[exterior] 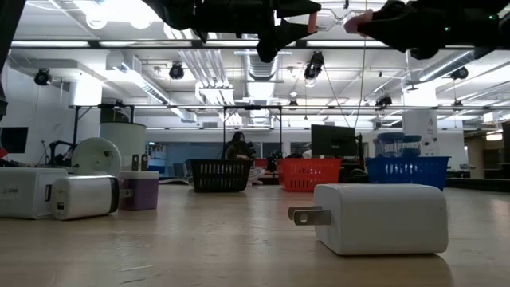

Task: Pick & Place Office items
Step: Put the pink hourglass into the blue bin

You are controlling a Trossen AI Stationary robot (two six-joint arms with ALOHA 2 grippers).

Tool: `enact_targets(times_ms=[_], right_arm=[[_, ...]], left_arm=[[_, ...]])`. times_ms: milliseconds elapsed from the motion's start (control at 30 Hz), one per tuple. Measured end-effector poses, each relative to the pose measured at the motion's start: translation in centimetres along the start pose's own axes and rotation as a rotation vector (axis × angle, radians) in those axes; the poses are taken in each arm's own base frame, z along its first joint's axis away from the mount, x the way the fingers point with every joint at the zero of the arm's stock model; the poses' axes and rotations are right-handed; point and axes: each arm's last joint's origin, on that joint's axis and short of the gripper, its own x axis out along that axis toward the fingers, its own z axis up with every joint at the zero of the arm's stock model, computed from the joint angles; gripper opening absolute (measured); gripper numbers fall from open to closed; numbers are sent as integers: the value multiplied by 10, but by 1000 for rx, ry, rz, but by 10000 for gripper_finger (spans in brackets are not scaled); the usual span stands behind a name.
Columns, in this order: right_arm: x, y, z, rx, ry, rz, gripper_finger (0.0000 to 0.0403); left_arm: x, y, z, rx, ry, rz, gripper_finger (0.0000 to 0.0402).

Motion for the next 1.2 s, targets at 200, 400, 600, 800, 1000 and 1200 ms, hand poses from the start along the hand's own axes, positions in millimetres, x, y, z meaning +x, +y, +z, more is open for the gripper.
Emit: enact_targets(times_ms=[200,400,600,800,1000,1200], right_arm=[[14,-2,-2,35,38,27,332],[21,-3,-2,64,52,40,327],[15,-6,4,93,22,19,327],[4,-10,15,90,-58,8,327],[3,-8,13,92,-46,19,327],[3,-10,16,93,-59,1,326]], left_arm=[[0,0,0,-1,1,0,204],[0,0,-2,15,21,4,204],[0,0,-2,34,25,4,204],[-2,-1,2,52,7,-4,204],[-2,-2,5,63,-23,-14,204],[-2,-2,6,60,-34,-18,204]])
